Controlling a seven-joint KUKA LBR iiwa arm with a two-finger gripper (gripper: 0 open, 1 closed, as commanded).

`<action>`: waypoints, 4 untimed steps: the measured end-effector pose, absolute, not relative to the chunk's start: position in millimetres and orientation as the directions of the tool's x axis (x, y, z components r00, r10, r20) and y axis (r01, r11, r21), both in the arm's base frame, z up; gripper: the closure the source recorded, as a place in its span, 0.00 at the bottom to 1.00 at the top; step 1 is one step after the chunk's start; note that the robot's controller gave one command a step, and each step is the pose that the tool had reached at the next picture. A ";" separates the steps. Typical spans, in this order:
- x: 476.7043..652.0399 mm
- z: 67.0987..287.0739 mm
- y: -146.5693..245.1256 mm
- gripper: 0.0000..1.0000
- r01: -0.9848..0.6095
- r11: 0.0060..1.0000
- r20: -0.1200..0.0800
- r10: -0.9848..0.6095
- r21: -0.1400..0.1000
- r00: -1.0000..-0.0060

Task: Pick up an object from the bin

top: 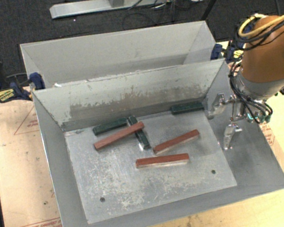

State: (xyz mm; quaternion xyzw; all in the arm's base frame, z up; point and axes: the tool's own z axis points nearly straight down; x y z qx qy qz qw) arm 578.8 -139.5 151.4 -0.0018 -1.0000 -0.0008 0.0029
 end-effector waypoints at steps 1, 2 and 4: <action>580.5 156.2 -139.0 0.00 0.001 1.000 -0.001 0.001 0.000 -1.000; 609.0 80.4 -72.7 1.00 -0.096 0.995 -0.012 -0.096 0.000 -0.995; 602.9 270.4 -66.4 1.00 -0.040 0.999 -0.012 -0.040 -0.001 -0.999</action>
Offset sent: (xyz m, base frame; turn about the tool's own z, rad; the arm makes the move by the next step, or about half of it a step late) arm 0.0262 0.0652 -0.0753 -0.0987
